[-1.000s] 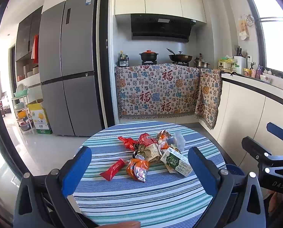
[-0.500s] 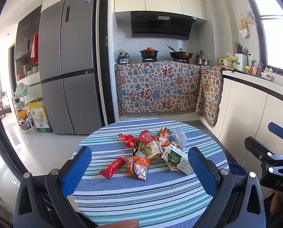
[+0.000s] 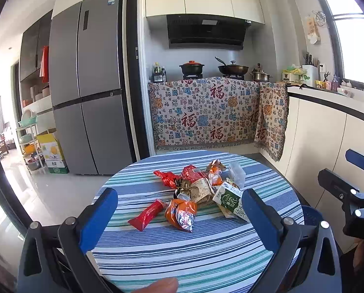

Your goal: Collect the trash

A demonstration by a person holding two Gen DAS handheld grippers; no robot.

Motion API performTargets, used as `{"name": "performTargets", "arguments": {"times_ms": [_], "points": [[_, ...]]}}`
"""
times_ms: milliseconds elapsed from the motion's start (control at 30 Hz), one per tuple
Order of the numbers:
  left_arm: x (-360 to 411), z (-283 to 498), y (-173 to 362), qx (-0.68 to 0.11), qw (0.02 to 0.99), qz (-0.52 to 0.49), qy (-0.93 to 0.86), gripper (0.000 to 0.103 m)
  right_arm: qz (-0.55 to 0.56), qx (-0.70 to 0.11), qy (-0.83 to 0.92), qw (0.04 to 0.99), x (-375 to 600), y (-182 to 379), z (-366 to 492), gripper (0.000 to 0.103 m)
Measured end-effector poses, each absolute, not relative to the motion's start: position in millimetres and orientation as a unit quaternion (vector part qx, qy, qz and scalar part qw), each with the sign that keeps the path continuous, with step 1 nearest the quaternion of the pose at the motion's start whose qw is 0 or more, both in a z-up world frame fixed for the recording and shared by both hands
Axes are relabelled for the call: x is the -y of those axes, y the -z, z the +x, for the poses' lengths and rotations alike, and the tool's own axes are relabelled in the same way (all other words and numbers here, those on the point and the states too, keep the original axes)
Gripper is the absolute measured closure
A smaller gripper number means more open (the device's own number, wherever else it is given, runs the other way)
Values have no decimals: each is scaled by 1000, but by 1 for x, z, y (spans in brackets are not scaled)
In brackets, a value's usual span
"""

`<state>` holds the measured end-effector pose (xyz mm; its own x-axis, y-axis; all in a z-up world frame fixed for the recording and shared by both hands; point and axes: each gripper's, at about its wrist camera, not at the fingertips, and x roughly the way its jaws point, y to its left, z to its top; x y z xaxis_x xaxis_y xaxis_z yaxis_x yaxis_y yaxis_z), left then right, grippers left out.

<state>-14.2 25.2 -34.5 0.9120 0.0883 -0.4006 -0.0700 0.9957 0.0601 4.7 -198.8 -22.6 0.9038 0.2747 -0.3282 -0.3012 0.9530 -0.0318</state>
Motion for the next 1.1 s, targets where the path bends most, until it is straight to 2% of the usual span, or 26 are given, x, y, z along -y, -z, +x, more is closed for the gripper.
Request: {"name": "performTargets", "arguments": {"times_ms": [200,533,900,1100], "points": [[-33,3,63,-250,967,7,-41,0,-46,-162,-164,972,198,42,13,0],[-43,18,92,-255,966,10,-47,0,-70,-155,-196,966,197,80,43,0],[-62,88,137,-320,946,-42,36,0,-91,-257,-287,918,194,137,138,0],[-70,125,162,-345,937,-37,35,0,-90,-317,-318,889,178,167,182,8]]}}
